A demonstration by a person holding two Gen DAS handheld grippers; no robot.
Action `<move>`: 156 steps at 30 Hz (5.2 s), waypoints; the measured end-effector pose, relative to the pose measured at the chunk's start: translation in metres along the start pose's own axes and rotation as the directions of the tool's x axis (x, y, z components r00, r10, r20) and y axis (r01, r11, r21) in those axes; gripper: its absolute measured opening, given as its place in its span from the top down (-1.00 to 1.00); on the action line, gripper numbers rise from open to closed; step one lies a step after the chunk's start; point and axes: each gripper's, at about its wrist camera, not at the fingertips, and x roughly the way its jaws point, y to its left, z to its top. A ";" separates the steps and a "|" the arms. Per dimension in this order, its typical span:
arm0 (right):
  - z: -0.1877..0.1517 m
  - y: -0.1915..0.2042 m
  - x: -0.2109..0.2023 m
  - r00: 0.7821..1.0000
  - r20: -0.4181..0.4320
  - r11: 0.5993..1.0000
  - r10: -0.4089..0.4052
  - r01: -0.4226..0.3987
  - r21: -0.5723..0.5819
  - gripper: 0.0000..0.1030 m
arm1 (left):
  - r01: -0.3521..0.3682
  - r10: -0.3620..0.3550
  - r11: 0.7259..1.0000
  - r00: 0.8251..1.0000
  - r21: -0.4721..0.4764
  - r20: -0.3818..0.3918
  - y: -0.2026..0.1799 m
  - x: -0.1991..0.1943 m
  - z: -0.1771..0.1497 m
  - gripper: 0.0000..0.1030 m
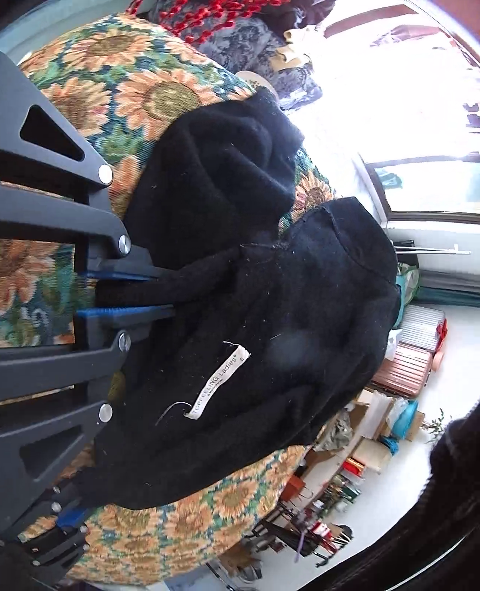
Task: Fold clothes
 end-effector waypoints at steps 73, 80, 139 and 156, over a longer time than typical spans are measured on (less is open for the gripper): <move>-0.213 -0.120 -0.164 0.885 0.064 0.887 -0.461 0.459 0.043 -0.14 | 0.596 -0.570 0.803 0.763 -0.012 -0.306 -0.227 -0.132 -0.112 0.90; -0.187 -0.140 -0.146 0.868 0.016 0.861 -0.496 0.489 0.138 0.67 | 0.605 -0.573 0.795 0.771 0.040 -0.277 -0.226 -0.159 -0.097 0.89; -0.199 -0.020 -0.192 0.896 0.232 0.925 -0.378 0.376 0.056 0.87 | 0.411 -0.394 0.885 0.911 0.220 -0.121 -0.104 -0.198 -0.160 0.91; -0.267 -0.021 -0.233 0.999 -0.019 0.998 0.045 -0.045 -0.043 0.84 | 0.250 -0.208 0.946 0.956 0.205 -0.205 -0.055 -0.217 -0.199 0.91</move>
